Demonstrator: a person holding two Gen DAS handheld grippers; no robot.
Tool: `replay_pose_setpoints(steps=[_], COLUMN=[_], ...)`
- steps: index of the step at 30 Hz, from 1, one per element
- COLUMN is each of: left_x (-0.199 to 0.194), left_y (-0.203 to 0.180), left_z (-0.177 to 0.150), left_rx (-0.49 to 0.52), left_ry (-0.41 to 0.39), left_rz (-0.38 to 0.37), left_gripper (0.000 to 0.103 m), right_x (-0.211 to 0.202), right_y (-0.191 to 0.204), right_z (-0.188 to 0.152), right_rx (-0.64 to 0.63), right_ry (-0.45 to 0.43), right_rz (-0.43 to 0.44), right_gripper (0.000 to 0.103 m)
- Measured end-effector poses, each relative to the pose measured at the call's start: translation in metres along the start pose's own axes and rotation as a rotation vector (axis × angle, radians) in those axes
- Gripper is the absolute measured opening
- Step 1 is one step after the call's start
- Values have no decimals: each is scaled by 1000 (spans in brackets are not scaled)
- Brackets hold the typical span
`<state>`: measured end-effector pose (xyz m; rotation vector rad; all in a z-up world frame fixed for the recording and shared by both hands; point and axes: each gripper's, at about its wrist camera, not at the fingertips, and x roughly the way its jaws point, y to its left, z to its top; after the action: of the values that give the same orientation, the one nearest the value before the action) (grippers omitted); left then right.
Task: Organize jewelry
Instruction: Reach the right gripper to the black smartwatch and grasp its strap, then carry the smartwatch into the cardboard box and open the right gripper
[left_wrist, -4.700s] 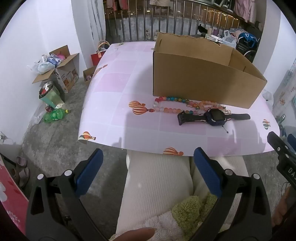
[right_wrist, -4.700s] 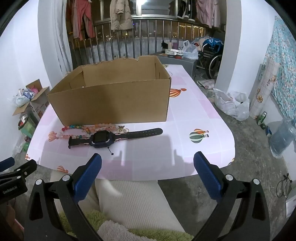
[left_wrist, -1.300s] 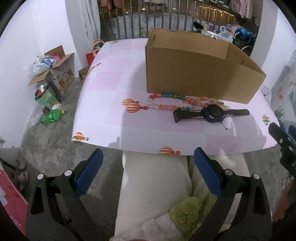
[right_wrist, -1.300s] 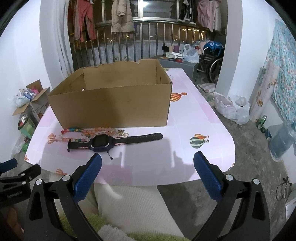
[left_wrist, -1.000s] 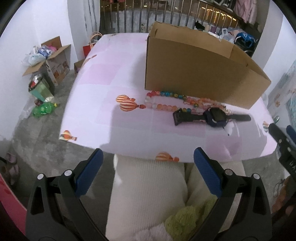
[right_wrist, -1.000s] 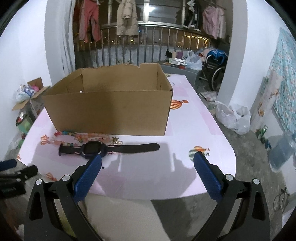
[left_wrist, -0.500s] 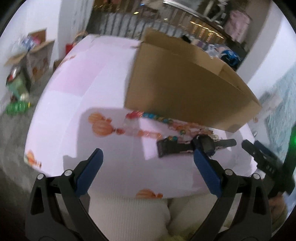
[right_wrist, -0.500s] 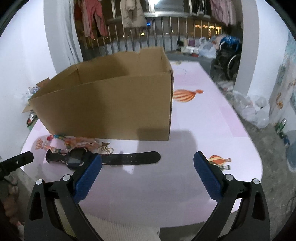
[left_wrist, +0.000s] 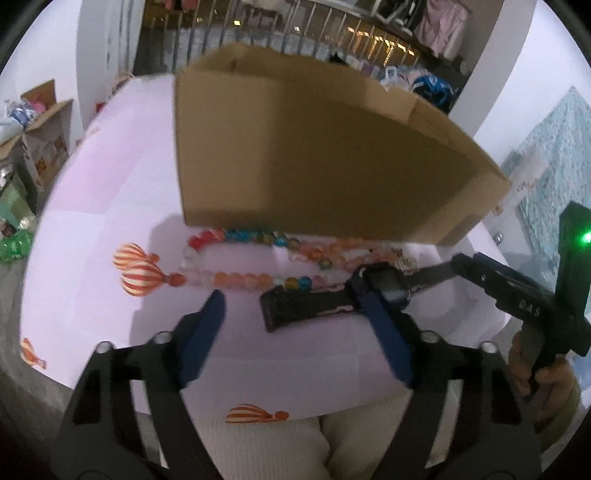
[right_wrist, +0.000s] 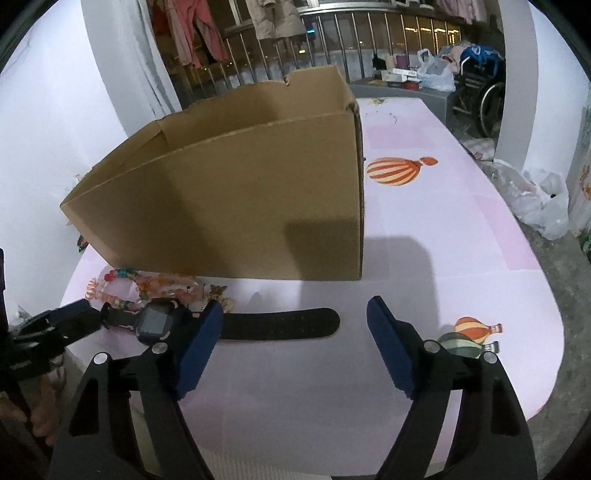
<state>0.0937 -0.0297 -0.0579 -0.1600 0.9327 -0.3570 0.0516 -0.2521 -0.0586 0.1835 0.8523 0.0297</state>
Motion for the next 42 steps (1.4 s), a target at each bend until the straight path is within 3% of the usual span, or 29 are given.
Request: replay_pose_setpoints(steps=[6,10,19,22,27,30,35,42], left_x=[7,6,7,7,7,3,-9,-46], left_y=[1,2,4,4,9,8,3,-7], left_z=[-2,-3,-3,-3,-4,-5,-4,-1], left_rx=[-28,-43,-58,-55,-58,-56,-37,-21], left_ry=[24,20,19,17,13,5,-29,-112], left_rz=[-40,-44,-42,-27,-2,-9,-32,-80], left_gripper=[57,55,40,32,13,10,4,4], right_x=[7,8,14,15,19,16,-2,-47], right_y=[4,3,-4,-6,-5,1,13,26], right_z=[-3,-3,-1,1,2,5,11,19], right_rx=[36,77,195,218,225,210,164,94], right_ry=[27,42,72,73,80,78,39,-49], right_rz=[69,126,265,273,282,298,313,320], right_gripper=[72,71,68,60,37,25,20,20])
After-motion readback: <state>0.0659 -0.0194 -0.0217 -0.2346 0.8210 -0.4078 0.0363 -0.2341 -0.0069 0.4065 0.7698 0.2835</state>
